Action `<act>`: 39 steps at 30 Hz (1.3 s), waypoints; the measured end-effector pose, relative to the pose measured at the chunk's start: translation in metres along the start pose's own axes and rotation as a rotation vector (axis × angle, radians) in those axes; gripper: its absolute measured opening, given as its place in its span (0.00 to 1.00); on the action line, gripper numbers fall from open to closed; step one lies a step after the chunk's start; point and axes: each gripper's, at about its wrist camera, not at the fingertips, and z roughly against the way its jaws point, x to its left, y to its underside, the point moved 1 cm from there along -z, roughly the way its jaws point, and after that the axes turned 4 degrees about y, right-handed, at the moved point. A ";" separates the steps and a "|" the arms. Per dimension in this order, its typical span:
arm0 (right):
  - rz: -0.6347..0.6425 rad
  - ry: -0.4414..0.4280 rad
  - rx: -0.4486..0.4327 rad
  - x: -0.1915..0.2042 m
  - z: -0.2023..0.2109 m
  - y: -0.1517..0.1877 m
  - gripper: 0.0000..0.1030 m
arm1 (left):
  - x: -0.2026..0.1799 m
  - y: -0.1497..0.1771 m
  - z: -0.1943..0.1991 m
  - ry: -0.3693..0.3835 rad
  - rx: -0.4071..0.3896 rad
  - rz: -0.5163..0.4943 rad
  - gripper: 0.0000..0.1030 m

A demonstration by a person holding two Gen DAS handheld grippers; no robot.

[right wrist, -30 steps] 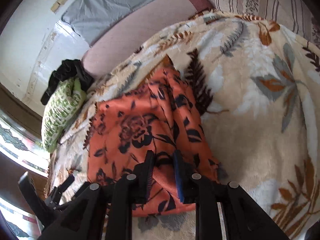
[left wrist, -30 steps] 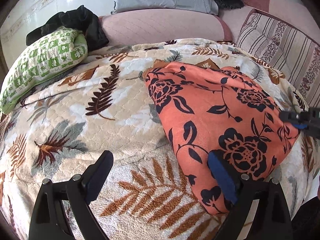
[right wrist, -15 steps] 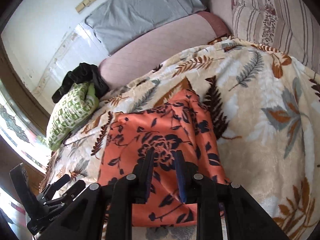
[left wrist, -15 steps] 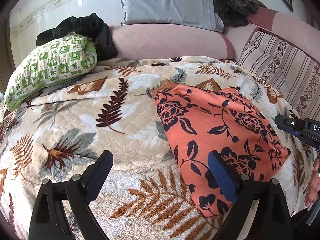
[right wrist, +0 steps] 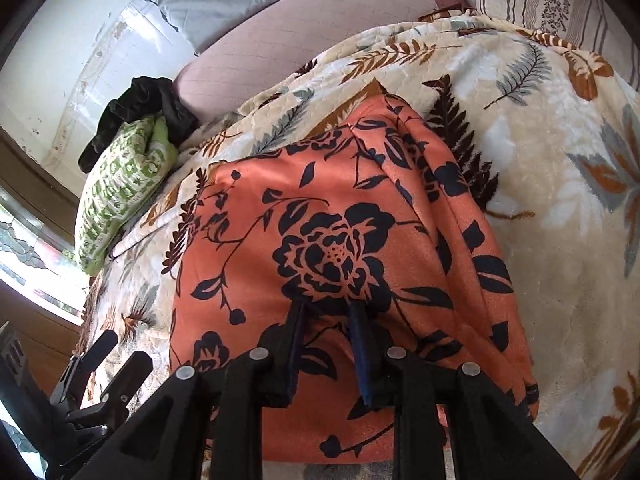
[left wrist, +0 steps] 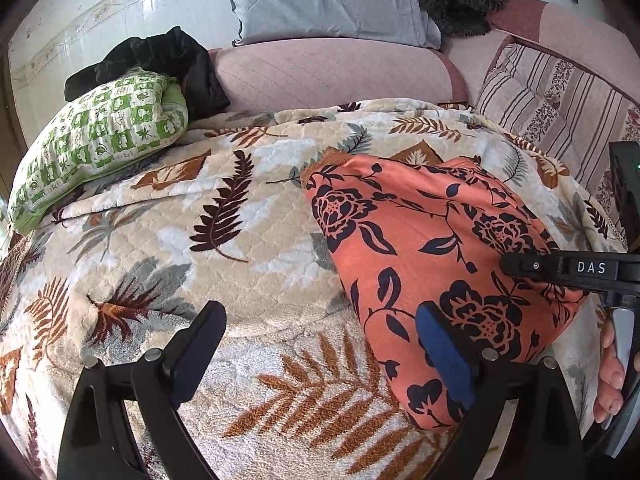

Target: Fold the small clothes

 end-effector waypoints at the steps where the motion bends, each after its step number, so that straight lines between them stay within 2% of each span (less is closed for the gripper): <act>1: -0.001 -0.006 -0.005 -0.001 0.002 -0.001 0.25 | 0.000 0.000 -0.001 0.001 0.001 0.001 0.93; 4: 0.009 -0.028 -0.028 0.002 0.009 -0.002 0.25 | -0.002 0.000 -0.002 -0.004 0.002 -0.002 0.93; 10: 0.050 -0.049 -0.137 0.014 0.024 -0.016 0.26 | -0.006 0.001 -0.008 -0.006 0.015 -0.011 0.93; 12: 0.058 -0.028 -0.132 0.017 0.018 -0.025 0.26 | -0.007 0.002 -0.010 -0.007 0.021 -0.014 0.93; 16: -0.009 -0.043 -0.122 0.010 0.003 -0.048 0.26 | -0.008 0.002 -0.017 -0.007 0.035 -0.020 0.93; 20: -0.082 -0.017 -0.085 -0.005 -0.022 -0.068 0.26 | -0.008 0.003 -0.020 -0.006 0.041 -0.023 0.93; 22: -0.109 0.010 -0.039 -0.014 -0.039 -0.074 0.26 | -0.008 0.003 -0.021 0.000 0.042 -0.017 0.93; 24: -0.136 0.002 -0.012 -0.021 -0.051 -0.075 0.26 | -0.008 0.003 -0.023 0.007 0.047 -0.015 0.93; 29: -0.069 0.014 -0.053 -0.009 -0.039 -0.073 0.26 | -0.006 0.002 -0.026 0.010 0.054 -0.003 0.93; 32: -0.041 -0.058 -0.091 0.002 -0.028 -0.071 0.26 | -0.006 0.003 -0.024 0.010 0.053 0.002 0.93; 35: 0.016 -0.079 -0.133 0.020 -0.021 -0.071 0.26 | -0.007 0.003 -0.023 0.008 0.050 -0.003 0.93; 37: 0.024 -0.085 -0.115 0.027 -0.025 -0.073 0.26 | -0.007 0.004 -0.025 0.013 0.055 0.002 0.93; 39: 0.015 -0.046 -0.103 0.030 -0.035 -0.079 0.26 | -0.007 0.005 -0.027 0.017 0.060 0.006 0.93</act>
